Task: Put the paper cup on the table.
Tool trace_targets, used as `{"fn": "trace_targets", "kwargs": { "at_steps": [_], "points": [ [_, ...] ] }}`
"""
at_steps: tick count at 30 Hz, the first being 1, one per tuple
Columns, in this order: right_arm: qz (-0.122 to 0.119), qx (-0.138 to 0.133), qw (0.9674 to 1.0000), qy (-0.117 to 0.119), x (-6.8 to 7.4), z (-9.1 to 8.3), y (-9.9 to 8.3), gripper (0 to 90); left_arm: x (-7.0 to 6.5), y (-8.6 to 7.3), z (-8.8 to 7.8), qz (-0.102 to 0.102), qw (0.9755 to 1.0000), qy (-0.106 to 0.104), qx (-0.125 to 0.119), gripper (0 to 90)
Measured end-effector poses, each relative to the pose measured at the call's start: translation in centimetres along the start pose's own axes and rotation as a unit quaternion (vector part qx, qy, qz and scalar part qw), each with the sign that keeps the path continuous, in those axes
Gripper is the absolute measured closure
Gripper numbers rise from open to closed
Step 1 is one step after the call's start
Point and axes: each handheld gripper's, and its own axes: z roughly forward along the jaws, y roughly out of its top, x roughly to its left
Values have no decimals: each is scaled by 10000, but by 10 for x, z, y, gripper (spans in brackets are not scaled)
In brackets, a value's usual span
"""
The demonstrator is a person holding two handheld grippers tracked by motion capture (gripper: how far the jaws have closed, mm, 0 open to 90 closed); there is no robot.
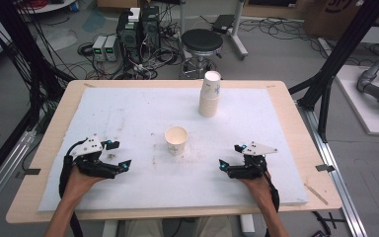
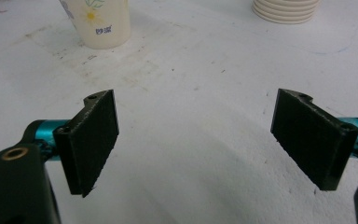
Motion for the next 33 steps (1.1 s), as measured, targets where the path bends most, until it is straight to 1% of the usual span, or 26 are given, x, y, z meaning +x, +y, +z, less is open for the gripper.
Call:
{"fn": "trace_targets", "kwargs": {
  "at_steps": [1, 2, 3, 5, 6, 7, 10, 11, 12, 13, 15, 16, 19, 23, 26, 28, 30, 32, 33],
  "points": [
    [10, -10, 10000, 16, 0, 0, 0, 155, -3, -2, 0, -4, 9999, 124, 33, 140],
    [10, -10, 10000, 16, 0, 0, 0, 155, -5, -5, 0, -8, 9998, 215, 13, 140],
    [17, -8, 10000, 20, -1, 0, 0, 155, -7, -7, 0, -24, 9996, 285, -58, 140],
    [40, -5, 10000, 47, -2, 0, 0, 155, -9, -11, 1, -44, 9986, 500, -174, 140],
    [74, -2, 10000, 46, -2, 0, 0, 155, -10, -14, 1, -56, 9983, 529, -226, 140],
    [62, -40, 10000, 46, -2, 0, 0, 155, -10, -18, 4, -112, 9978, 579, -293, 140],
    [58, -50, 10000, 50, -2, -1, 0, 155, -9, -18, 5, -156, 9977, 606, -254, 140],
    [59, -43, 10000, 67, -2, 0, 0, 155, -8, -19, 4, -158, 9974, 622, -317, 141],
    [66, -35, 9999, 83, -2, 0, 0, 155, -8, -19, 3, -197, 9971, 648, -341, 140],
    [121, -48, 9999, 70, -2, -1, -1, 155, -7, -20, 2, -272, 9965, 672, -410, 141],
    [106, -98, 9999, 33, -3, -2, -1, 155, -7, -21, 0, -284, 9959, 679, -530, 141],
    [118, -89, 9999, 39, -2, -2, -1, 155, -9, -22, -1, -202, 9953, 734, -602, 142],
    [63, -141, 9999, -15, -1, -2, -2, 155, -11, -22, -1, -146, 9951, 768, -610, 142],
    [43, -192, 9998, -14, -1, -4, -2, 155, -10, -22, -1, -198, 9949, 796, -584, 142],
    [66, -218, 9997, 11, -1, -4, -2, 155, -9, -23, -1, -224, 9950, 750, -618, 141],
    [75, -207, 9998, 6, -1, -4, -3, 155, -8, -23, -1, -228, 9955, 681, -625, 142],
    [49, -233, 9997, 17, -1, -4, -3, 155, -9, -23, -2, -246, 9947, 777, -633, 143],
    [22, -246, 9997, 14, -1, -4, -3, 155, -9, -23, -1, -222, 9948, 793, -601, 142],
    [26, -284, 9996, 55, -1, -5, -3, 155, -9, -23, -1, -200, 9948, 804, -595, 143]
  ]
}}
